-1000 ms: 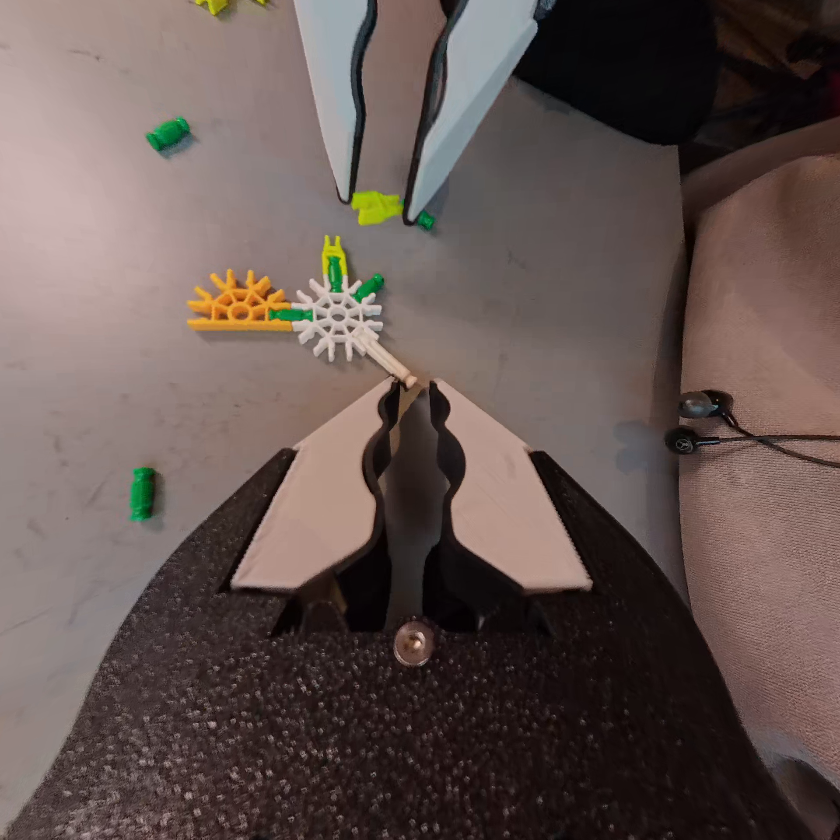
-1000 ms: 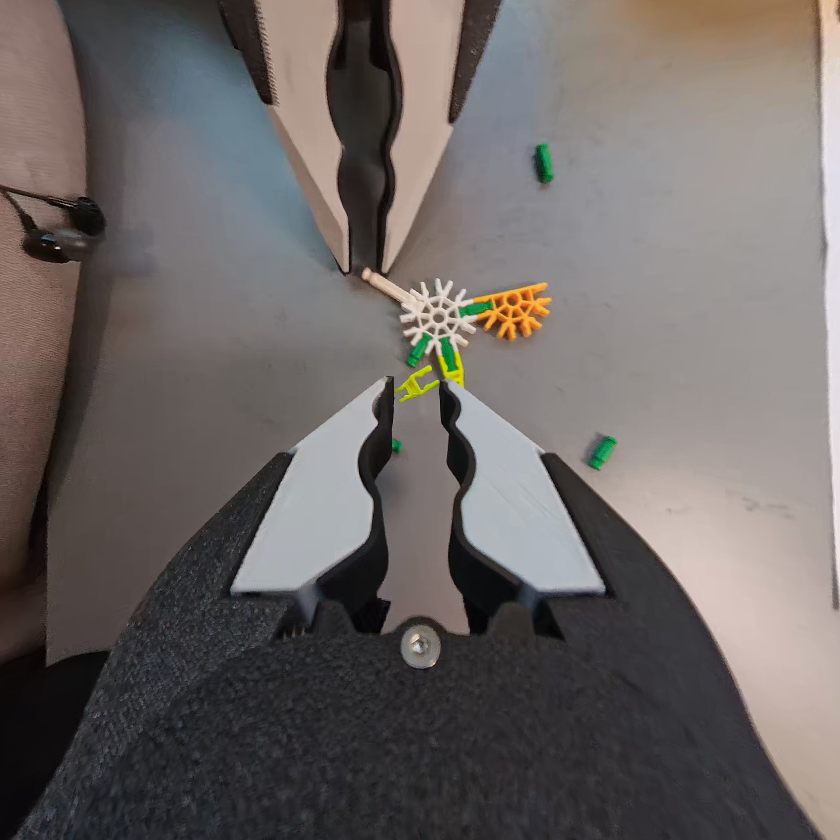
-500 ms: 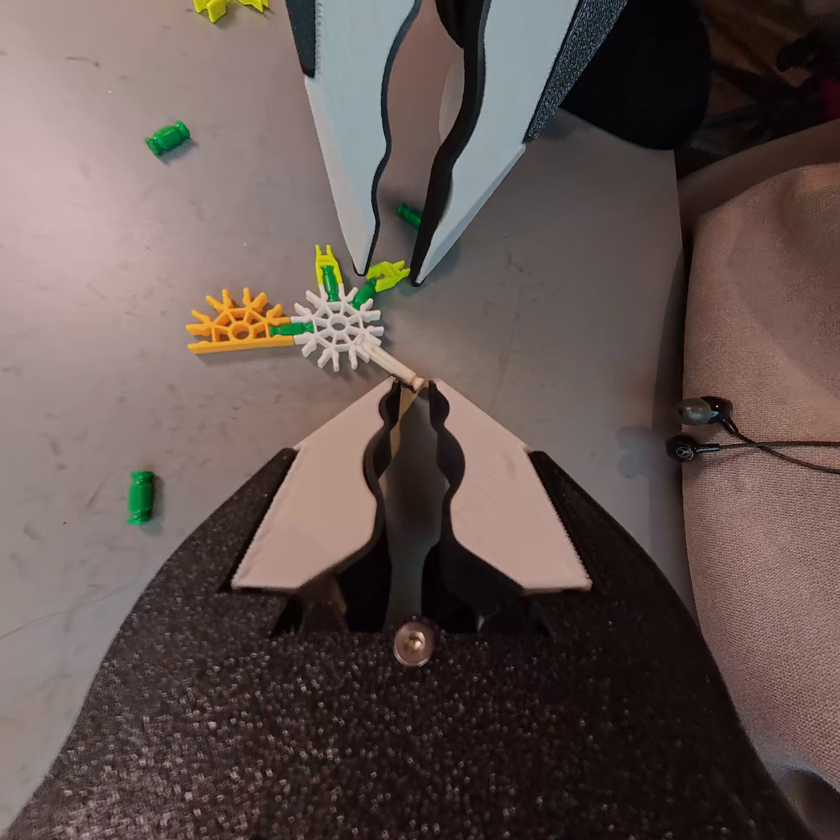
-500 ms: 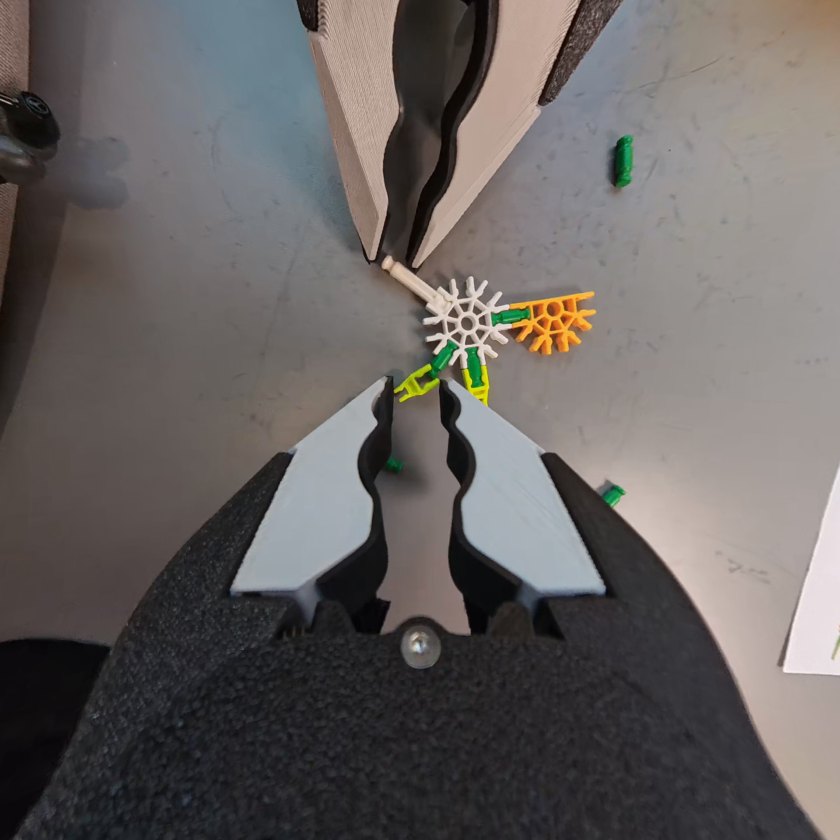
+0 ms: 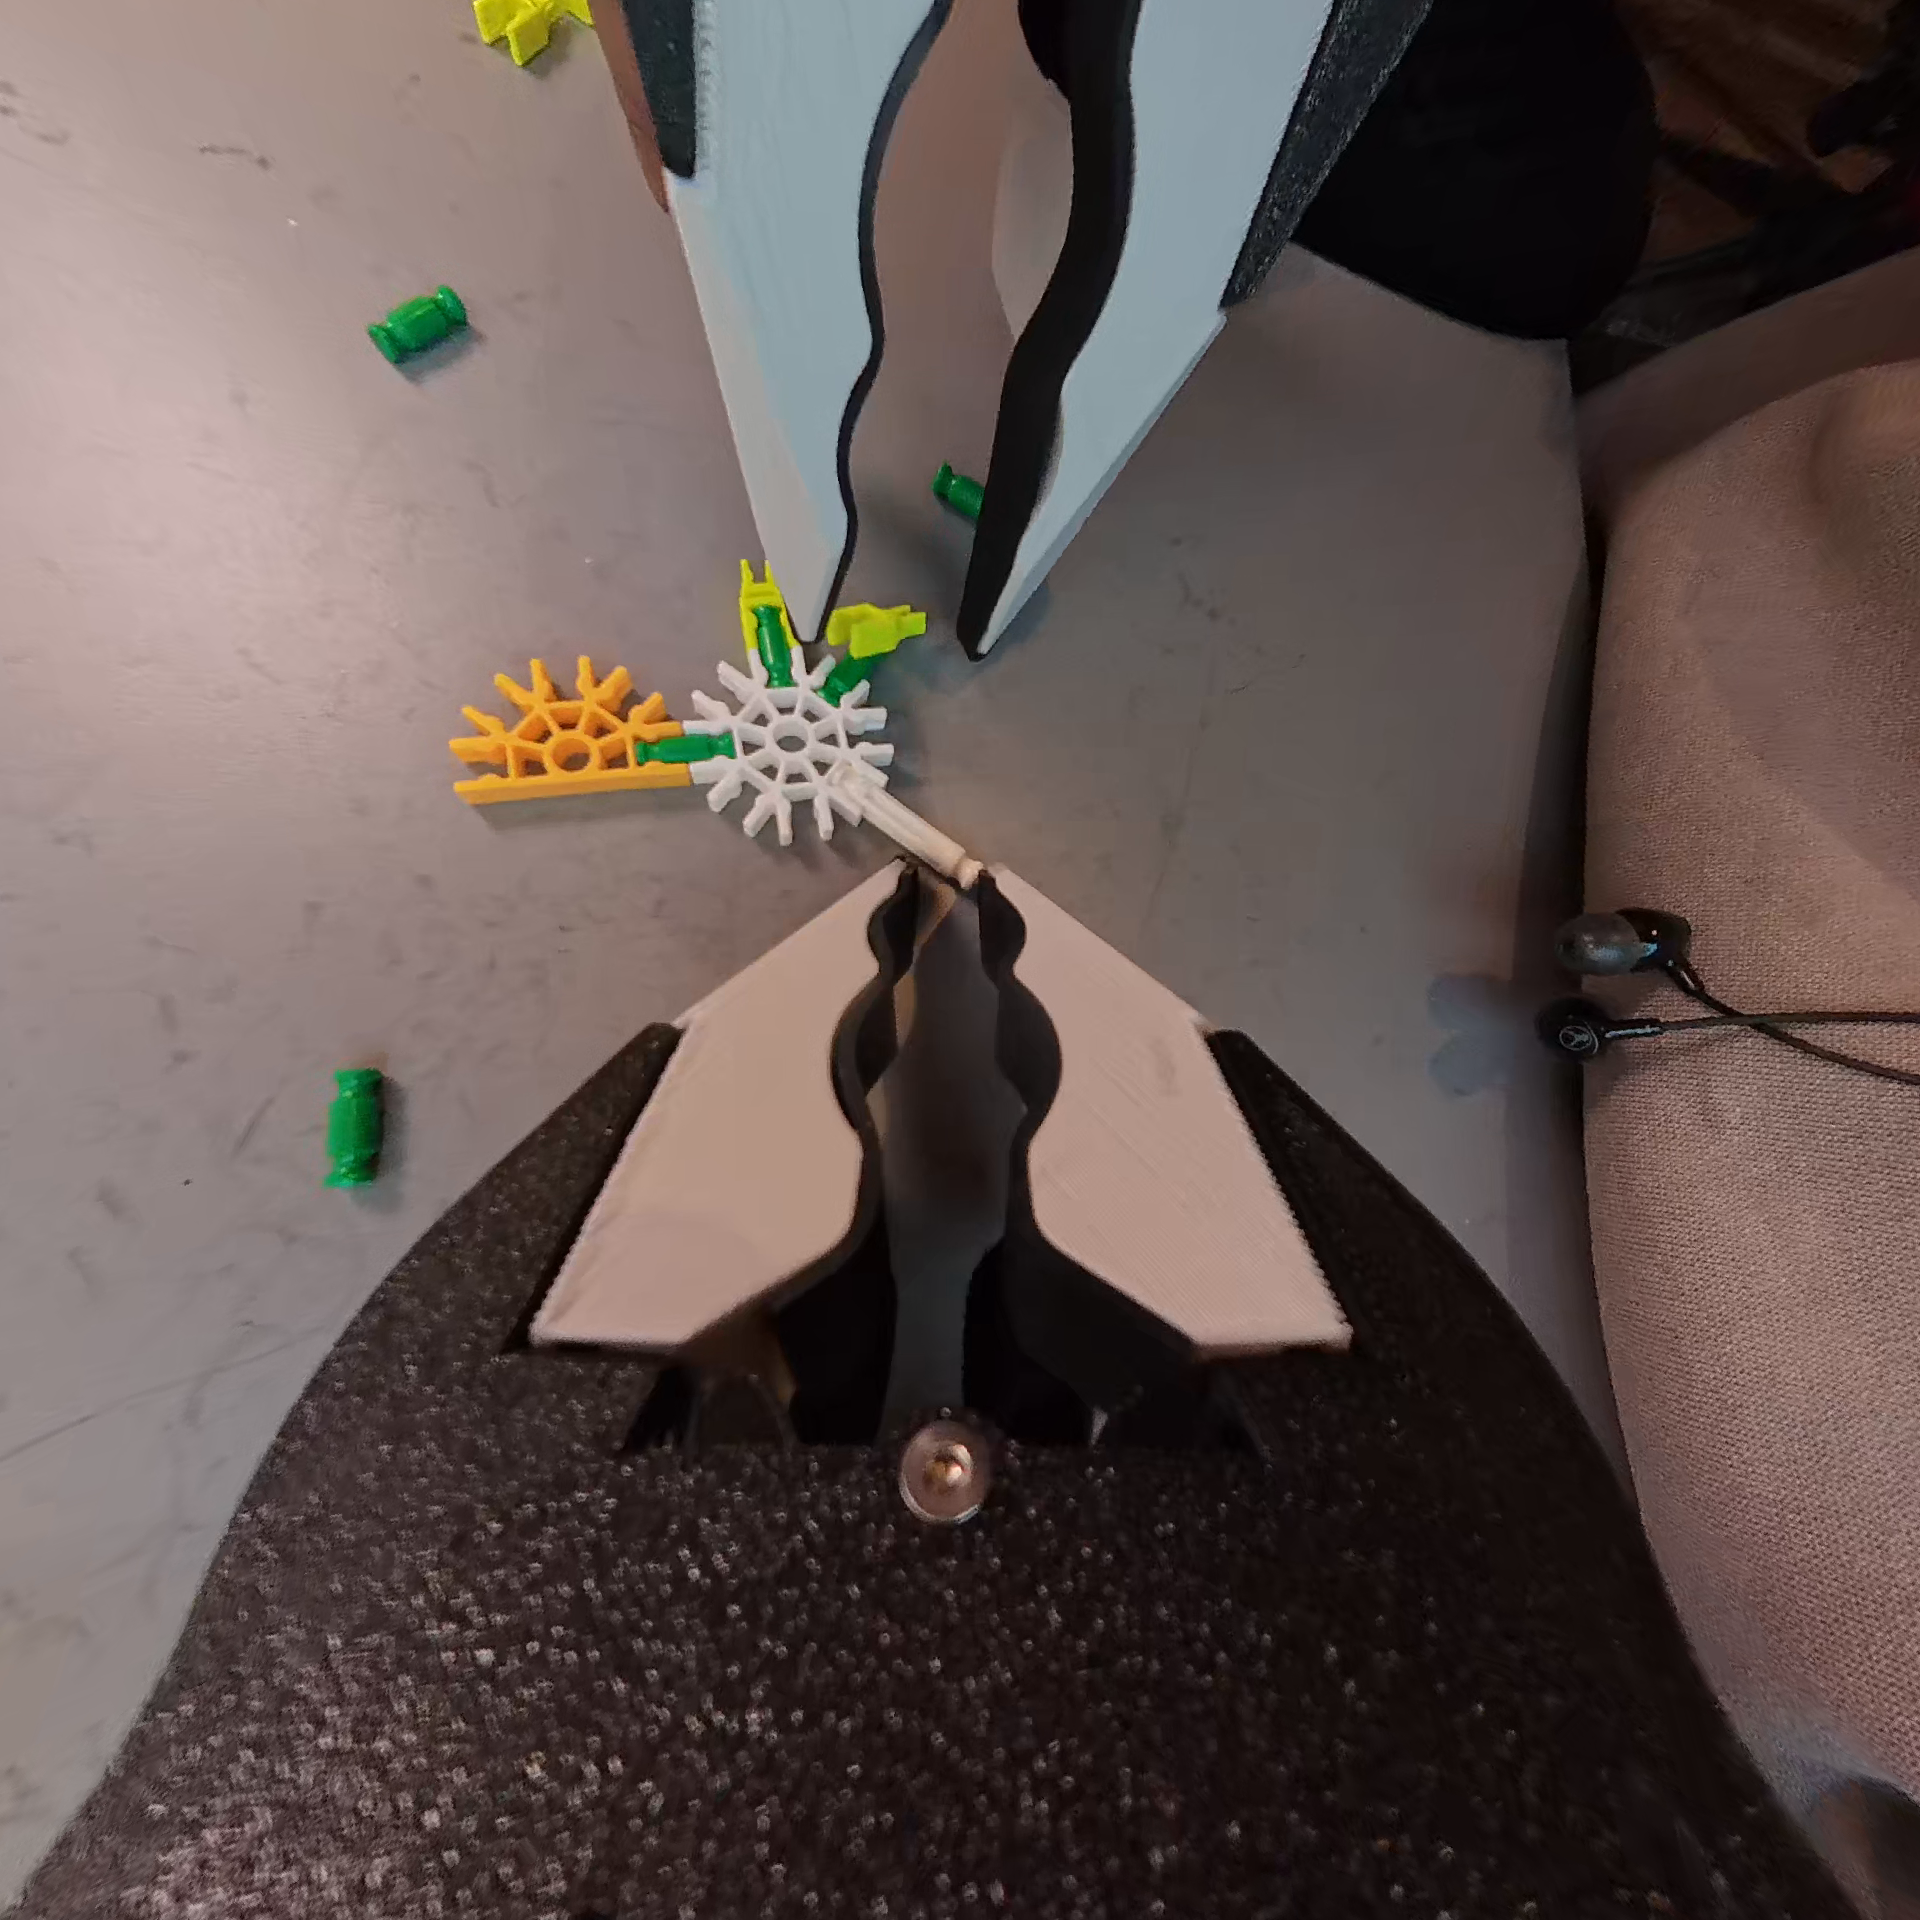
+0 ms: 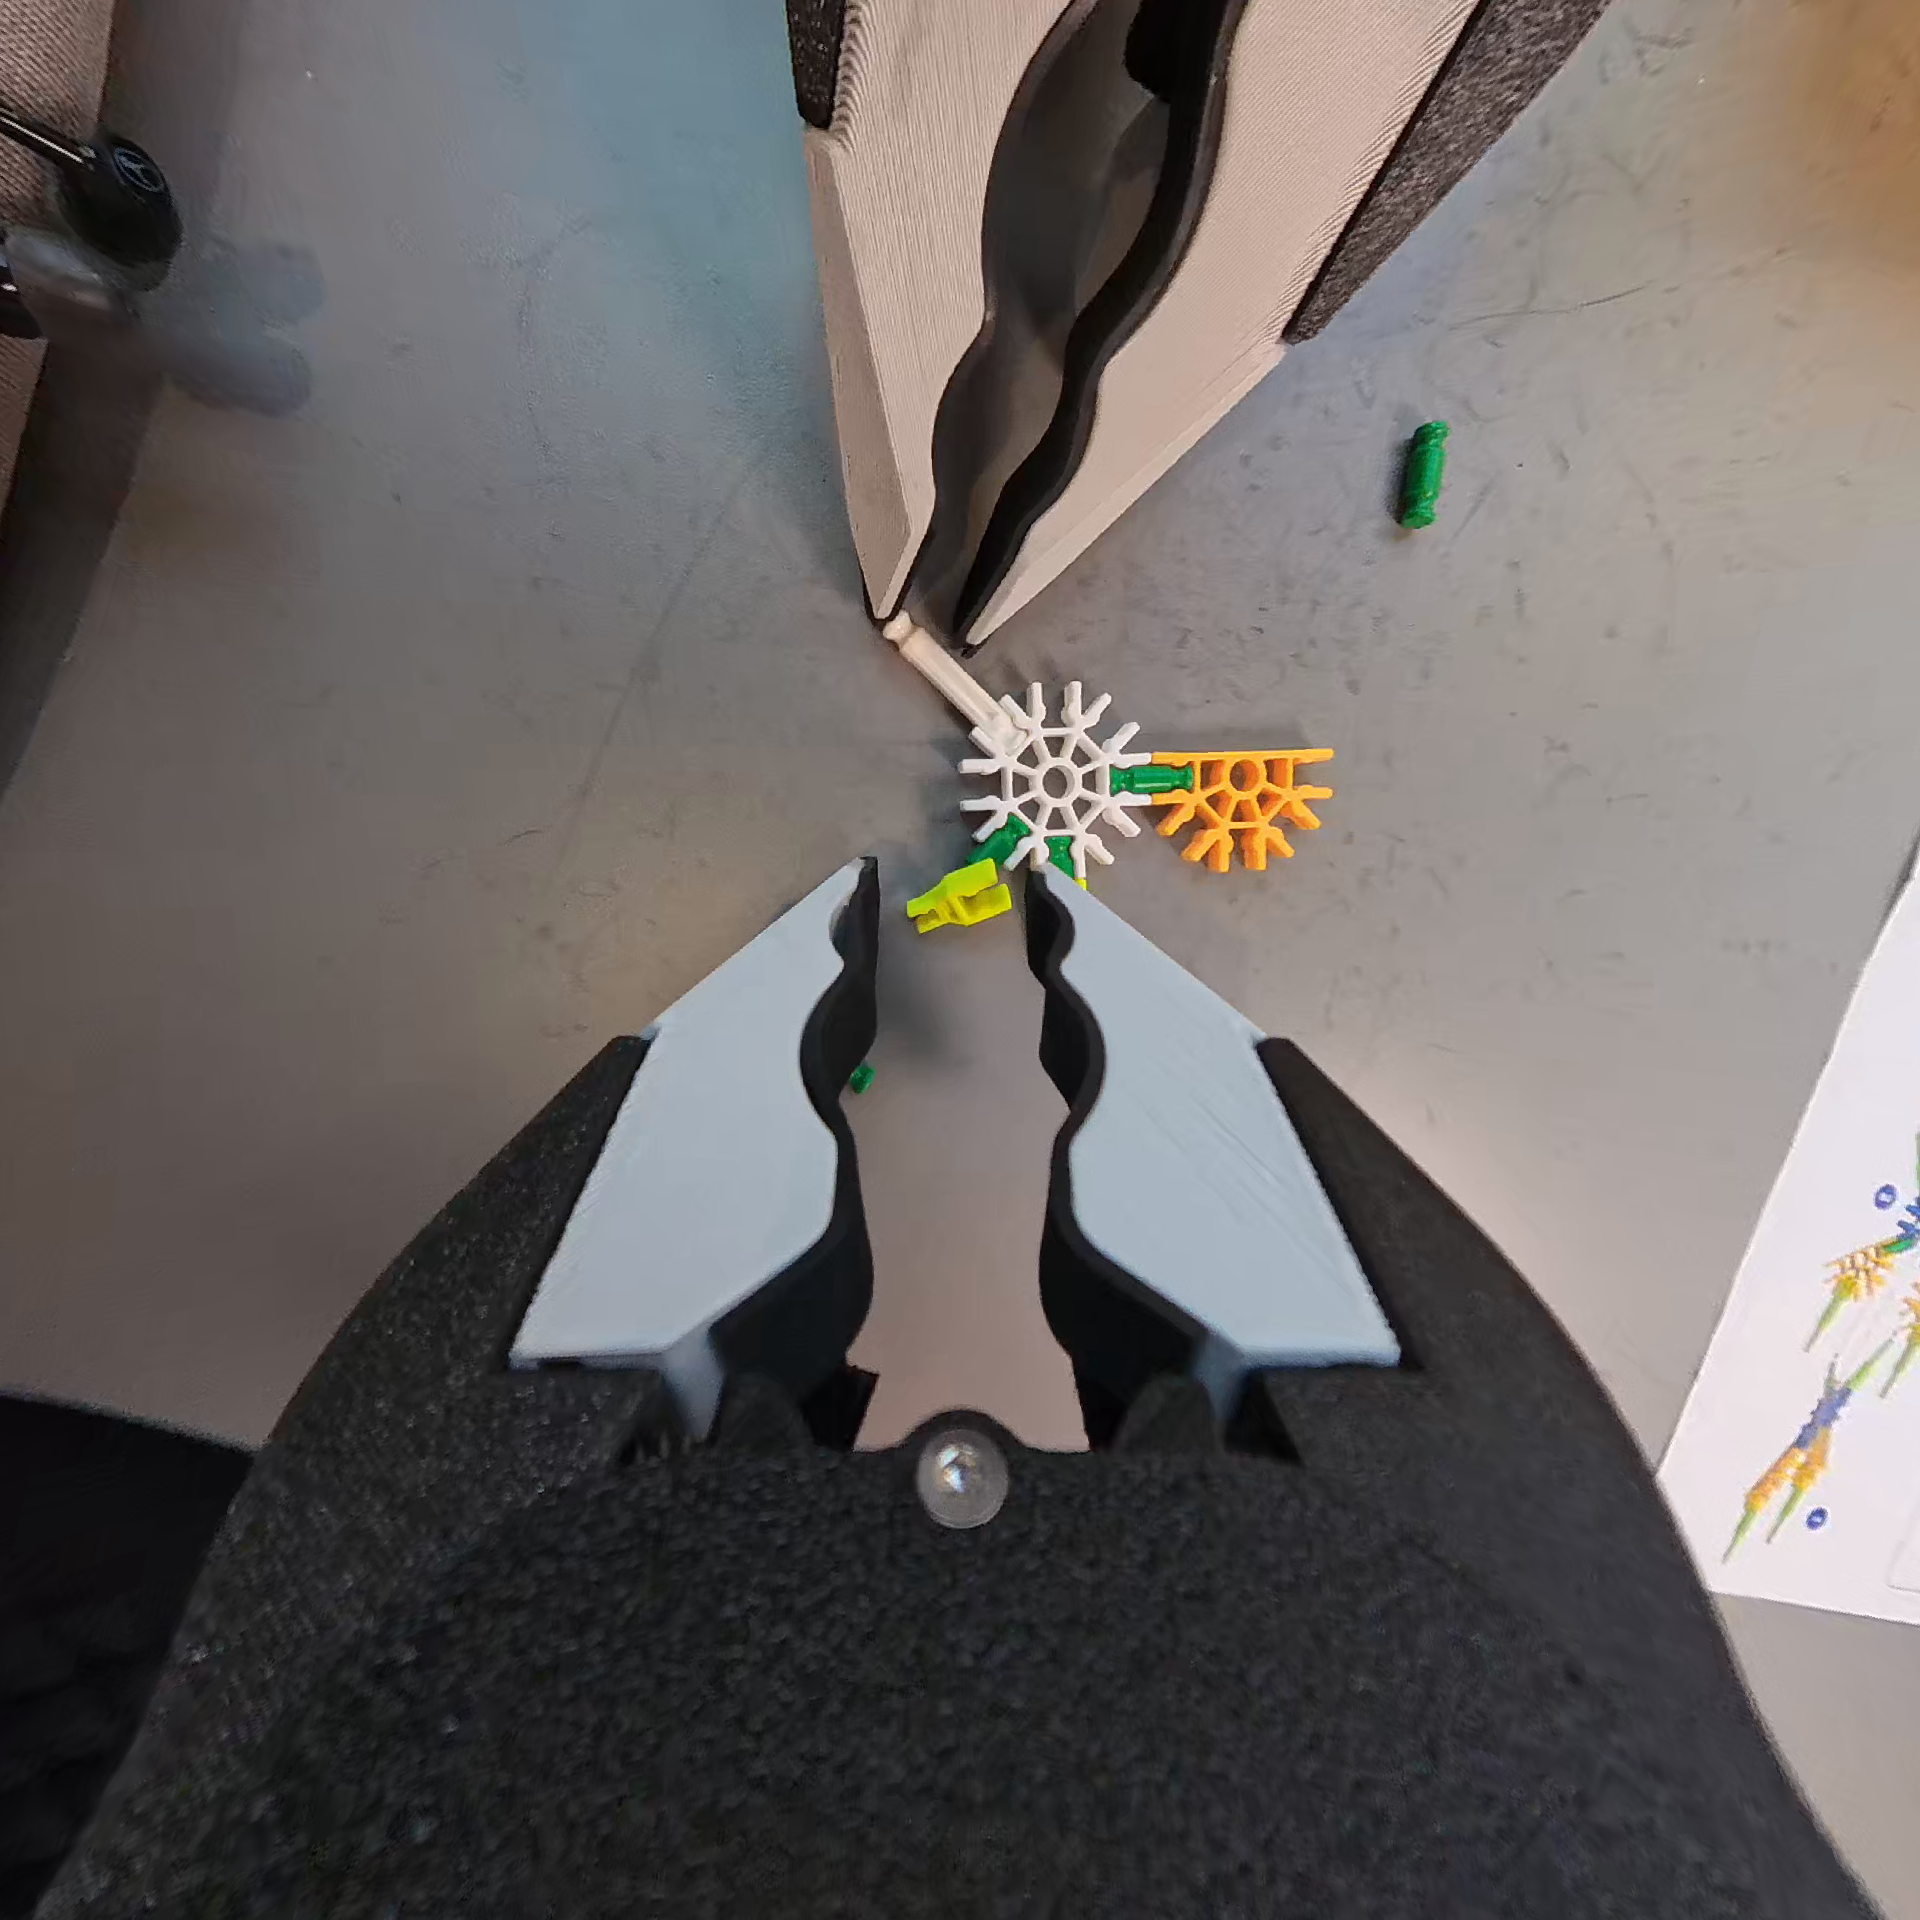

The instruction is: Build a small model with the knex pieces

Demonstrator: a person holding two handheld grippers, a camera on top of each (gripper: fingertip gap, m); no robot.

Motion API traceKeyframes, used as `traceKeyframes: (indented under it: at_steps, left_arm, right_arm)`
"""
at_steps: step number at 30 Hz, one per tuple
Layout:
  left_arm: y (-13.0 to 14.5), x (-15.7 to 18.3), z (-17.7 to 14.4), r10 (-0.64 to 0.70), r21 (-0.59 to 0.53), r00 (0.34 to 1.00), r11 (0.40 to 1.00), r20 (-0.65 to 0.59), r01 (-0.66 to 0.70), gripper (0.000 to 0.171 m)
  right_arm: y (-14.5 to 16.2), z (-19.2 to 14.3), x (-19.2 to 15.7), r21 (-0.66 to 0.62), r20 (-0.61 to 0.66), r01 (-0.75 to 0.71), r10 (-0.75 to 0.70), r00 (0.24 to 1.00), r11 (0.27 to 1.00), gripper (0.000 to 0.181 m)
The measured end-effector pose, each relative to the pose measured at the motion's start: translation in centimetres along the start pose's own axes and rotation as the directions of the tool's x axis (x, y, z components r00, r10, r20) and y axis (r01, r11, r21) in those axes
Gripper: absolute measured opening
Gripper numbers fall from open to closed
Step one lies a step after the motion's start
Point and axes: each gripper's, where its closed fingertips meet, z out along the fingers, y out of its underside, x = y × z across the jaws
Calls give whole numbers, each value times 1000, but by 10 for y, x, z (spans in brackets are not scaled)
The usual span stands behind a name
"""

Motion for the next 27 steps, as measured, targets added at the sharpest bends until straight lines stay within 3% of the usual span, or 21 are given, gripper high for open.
traceKeyframes:
  at_steps: [5, 9, 13, 20, 27]
  left_arm:
    - [-2, -4, -3, -11, 11, 1000, 1000, 16, 10, 15]
    - [-4, -4, -4, -28, 23, 999, 999, 19, 27, 16]
    - [-5, -5, -1, -32, 27, 999, 999, 31, 31, 16]
    - [-6, -7, 1, -32, 31, 998, 999, 48, 31, 16]
    - [-6, -8, 1, -38, 35, 998, 999, 48, 36, 16]
  right_arm:
    - [10, -6, 6, -7, -32, -208, 208, 978, 978, 25]
    - [6, -5, 3, 84, 28, -437, 437, 899, 895, 20]
    - [9, -4, 7, 121, 21, -519, 520, 854, 846, 19]
    - [13, 0, 5, 95, -66, -437, 443, 894, 895, 3]
    - [13, -6, 11, 11, -312, -239, 230, 922, 971, 3]
